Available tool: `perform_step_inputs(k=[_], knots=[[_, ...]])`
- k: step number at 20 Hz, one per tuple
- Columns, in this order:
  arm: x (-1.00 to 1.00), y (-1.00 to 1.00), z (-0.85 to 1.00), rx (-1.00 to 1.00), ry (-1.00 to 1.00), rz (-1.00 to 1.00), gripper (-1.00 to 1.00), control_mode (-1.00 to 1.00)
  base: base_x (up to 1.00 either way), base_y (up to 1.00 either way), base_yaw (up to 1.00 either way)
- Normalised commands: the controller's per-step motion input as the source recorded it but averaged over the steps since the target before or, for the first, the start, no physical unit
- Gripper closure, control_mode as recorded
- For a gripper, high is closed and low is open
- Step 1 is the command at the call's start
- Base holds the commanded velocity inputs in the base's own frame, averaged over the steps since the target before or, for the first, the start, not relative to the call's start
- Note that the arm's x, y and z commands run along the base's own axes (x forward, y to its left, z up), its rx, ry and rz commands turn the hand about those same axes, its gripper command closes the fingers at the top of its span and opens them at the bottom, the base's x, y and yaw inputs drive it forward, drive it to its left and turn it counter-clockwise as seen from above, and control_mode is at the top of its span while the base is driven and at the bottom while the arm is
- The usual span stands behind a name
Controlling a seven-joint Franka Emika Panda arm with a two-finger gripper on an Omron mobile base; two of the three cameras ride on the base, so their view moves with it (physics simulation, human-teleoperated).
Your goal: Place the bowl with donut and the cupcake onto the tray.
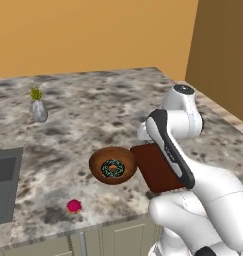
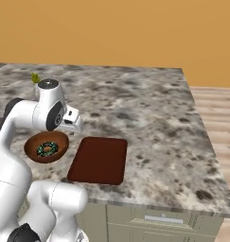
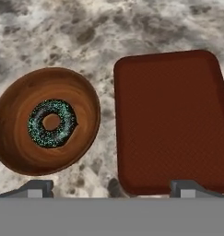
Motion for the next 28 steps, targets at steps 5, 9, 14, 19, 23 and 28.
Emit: perform_step_inputs(k=[5,9,14,19,23,28], knots=[[0.09,0.55,-0.62,0.00,0.08,0.00,-1.00,-1.00,0.00,0.00,0.00],[0.13,0.44,-0.37,0.00,0.04,0.00,-1.00,-1.00,0.00,0.00,0.00],[0.28,0.00,-0.05,0.00,0.04,0.00,-1.00,-1.00,0.00,0.00,0.00],[0.59,-0.05,-0.02,0.00,0.07,0.00,-1.00,-1.00,0.00,0.00,0.00],[0.50,-0.02,-0.24,0.00,0.05,0.00,-1.00,-1.00,0.00,0.00,0.00],[0.45,0.00,-0.58,0.00,0.06,0.00,-1.00,-1.00,0.00,0.00,0.00]])
